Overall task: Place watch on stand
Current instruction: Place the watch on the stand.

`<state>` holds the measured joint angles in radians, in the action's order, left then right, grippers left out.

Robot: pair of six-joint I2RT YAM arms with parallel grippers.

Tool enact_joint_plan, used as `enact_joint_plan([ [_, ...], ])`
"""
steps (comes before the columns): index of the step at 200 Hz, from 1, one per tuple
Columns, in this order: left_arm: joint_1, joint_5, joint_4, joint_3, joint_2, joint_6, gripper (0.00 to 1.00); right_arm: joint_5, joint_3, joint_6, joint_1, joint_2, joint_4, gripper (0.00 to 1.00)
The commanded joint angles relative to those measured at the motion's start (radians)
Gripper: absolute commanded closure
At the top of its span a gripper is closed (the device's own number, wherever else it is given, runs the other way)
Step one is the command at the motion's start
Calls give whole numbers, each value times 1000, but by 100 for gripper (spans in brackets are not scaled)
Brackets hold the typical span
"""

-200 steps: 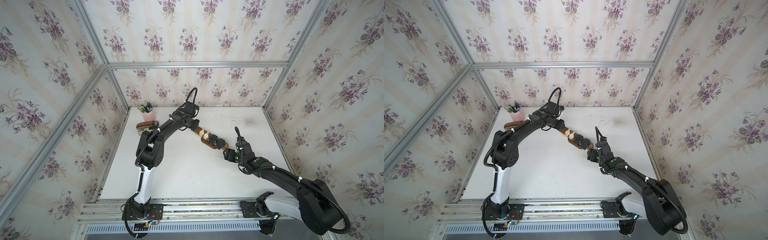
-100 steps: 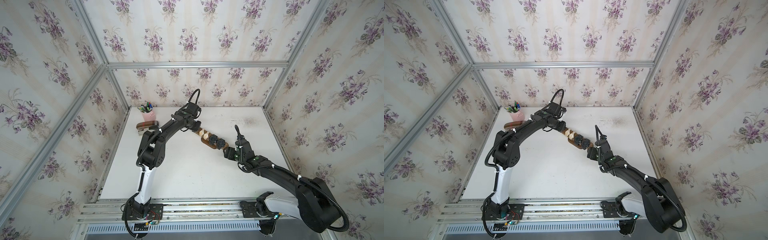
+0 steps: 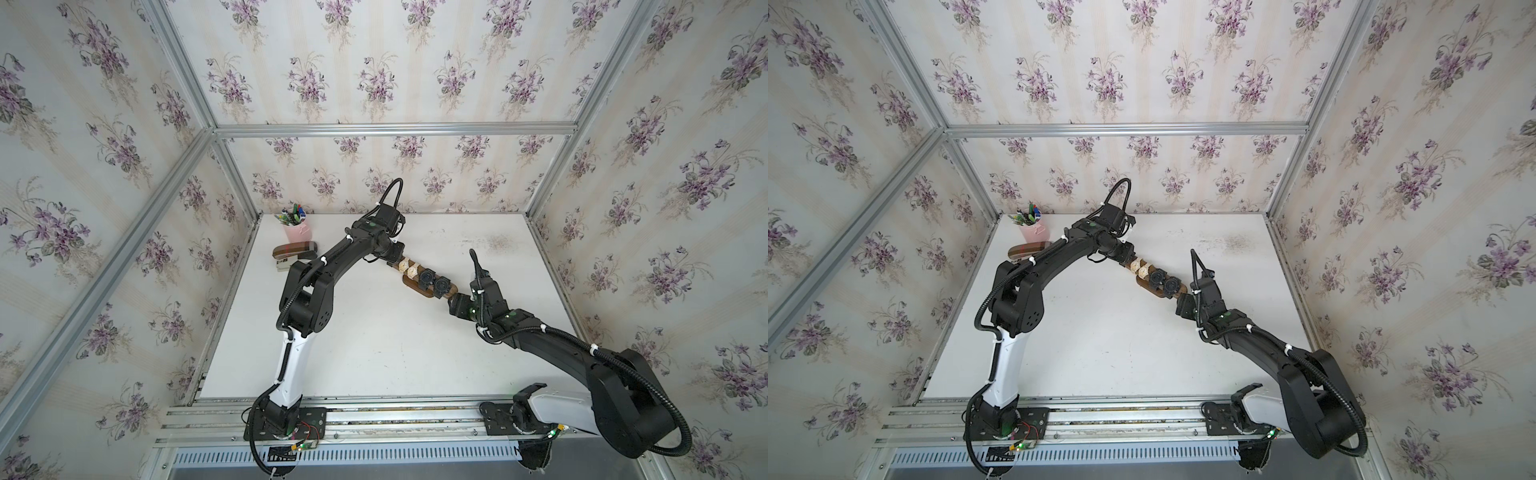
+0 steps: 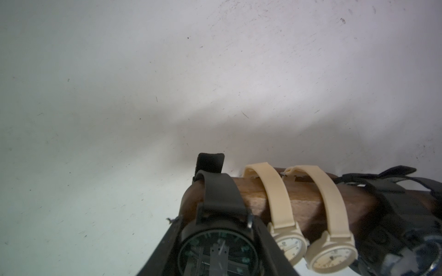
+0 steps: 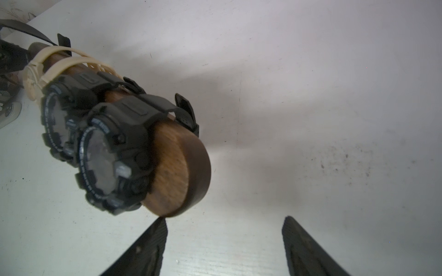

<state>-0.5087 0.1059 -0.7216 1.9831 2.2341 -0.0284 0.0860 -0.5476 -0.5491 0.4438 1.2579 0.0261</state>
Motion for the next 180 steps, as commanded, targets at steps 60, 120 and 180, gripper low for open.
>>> enact_joint_plan([
  [60,-3,54,-23,-7,-11,13,52,23,-11,15,-11,8,-4,23],
  [120,-2,53,-1,-34,-40,9,48,20,-12,26,-25,5,-4,23],
  [180,-3,54,5,-37,-50,3,50,15,-8,28,-29,0,-5,23],
])
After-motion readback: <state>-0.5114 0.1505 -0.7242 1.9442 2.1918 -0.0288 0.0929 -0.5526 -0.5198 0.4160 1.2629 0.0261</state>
